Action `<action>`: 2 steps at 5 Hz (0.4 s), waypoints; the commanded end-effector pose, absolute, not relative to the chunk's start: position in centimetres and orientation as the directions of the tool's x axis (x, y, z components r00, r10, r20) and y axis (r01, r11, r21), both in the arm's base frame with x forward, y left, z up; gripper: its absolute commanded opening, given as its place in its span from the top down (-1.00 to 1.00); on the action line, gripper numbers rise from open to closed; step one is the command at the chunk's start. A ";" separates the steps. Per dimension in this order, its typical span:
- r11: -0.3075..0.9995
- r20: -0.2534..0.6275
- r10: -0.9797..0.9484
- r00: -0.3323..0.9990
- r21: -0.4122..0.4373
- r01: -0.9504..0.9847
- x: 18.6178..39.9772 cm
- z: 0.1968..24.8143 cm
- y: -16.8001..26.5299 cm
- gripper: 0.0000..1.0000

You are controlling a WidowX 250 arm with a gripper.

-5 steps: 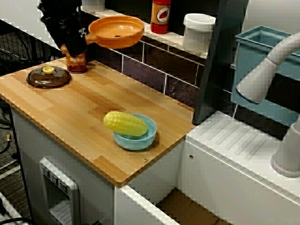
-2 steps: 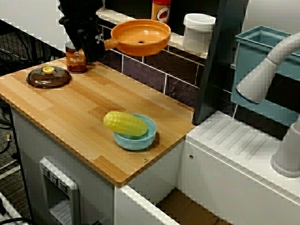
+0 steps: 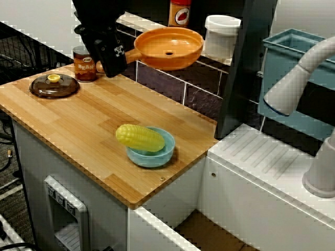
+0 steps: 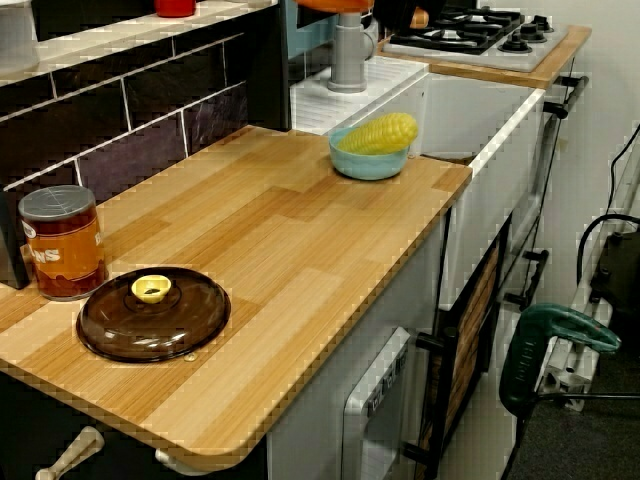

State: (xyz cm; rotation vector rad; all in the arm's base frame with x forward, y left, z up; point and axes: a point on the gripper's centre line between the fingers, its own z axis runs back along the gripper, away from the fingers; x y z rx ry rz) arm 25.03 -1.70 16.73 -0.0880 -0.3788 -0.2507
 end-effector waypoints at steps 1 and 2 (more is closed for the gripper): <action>0.972 0.463 -0.221 0.858 0.034 0.232 24.3 18.8 -1.7 1.00; 0.984 0.472 -0.180 0.863 0.090 0.156 24.3 18.9 -1.7 1.00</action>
